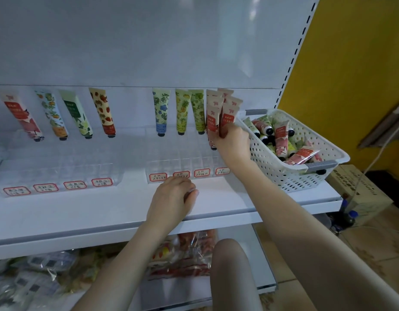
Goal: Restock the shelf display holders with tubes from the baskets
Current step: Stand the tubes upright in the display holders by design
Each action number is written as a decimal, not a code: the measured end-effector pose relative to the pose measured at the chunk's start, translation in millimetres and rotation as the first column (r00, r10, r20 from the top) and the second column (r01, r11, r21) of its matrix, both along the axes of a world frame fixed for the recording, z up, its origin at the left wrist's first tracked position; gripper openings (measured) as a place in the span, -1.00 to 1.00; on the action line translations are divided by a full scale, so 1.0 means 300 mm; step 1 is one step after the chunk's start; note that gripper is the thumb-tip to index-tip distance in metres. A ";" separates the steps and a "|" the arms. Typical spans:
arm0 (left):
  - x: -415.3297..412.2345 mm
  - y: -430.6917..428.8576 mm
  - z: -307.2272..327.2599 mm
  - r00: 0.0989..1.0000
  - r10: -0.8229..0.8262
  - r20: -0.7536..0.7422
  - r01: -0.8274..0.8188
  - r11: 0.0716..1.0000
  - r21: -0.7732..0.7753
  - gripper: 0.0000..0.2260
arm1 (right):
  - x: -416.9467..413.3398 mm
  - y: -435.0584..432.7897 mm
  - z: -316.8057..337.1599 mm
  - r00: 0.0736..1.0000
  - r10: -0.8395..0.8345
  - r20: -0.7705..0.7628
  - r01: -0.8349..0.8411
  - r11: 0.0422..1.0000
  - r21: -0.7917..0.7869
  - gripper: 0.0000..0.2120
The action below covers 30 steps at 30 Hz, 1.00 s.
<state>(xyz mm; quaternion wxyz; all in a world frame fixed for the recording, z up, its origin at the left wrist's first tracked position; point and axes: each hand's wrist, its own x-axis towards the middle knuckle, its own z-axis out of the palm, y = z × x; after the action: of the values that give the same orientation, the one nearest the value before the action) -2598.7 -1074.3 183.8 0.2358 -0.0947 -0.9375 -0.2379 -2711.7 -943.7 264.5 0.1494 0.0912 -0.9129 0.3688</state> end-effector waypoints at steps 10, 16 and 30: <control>-0.013 -0.006 -0.017 0.999 0.001 0.049 -0.002 1.000 0.023 -0.71 | 0.000 -0.004 0.053 1.000 -0.002 -0.010 0.003 0.997 0.080 -0.74; -0.016 -0.004 -0.020 0.999 0.006 0.041 -0.006 1.000 0.001 -0.70 | -0.012 -0.007 0.064 0.999 -0.020 0.025 0.017 0.992 0.128 -0.75; -0.010 -0.001 -0.013 0.999 0.019 0.038 -0.019 1.000 -0.011 -0.82 | -0.033 0.007 0.070 0.999 0.010 0.047 -0.013 0.997 0.070 -0.80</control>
<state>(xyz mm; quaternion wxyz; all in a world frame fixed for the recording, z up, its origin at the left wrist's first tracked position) -2601.7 -1074.6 179.8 0.2195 -0.0823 -0.9439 -0.2326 -2721.5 -941.5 285.6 0.1228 0.0931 -0.9279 0.3395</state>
